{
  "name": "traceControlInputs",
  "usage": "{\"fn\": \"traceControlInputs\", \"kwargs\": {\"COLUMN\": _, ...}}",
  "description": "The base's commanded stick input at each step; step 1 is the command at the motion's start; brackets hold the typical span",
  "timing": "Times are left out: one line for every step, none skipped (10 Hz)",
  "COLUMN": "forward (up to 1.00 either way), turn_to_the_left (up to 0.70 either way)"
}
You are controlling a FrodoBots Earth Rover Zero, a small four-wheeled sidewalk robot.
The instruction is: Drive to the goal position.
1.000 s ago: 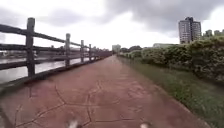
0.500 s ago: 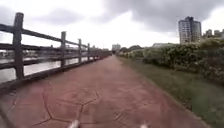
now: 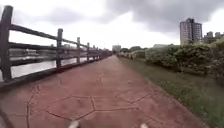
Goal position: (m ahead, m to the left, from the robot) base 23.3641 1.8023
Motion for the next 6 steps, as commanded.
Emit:
{"fn": "traceControlInputs", "kwargs": {"forward": 0.70, "turn_to_the_left": 0.00}}
{"fn": "traceControlInputs", "kwargs": {"forward": 0.70, "turn_to_the_left": 0.00}}
{"fn": "traceControlInputs", "kwargs": {"forward": 0.70, "turn_to_the_left": 0.00}}
{"fn": "traceControlInputs", "kwargs": {"forward": 0.70, "turn_to_the_left": 0.00}}
{"fn": "traceControlInputs", "kwargs": {"forward": 0.70, "turn_to_the_left": 0.00}}
{"fn": "traceControlInputs", "kwargs": {"forward": 0.70, "turn_to_the_left": 0.00}}
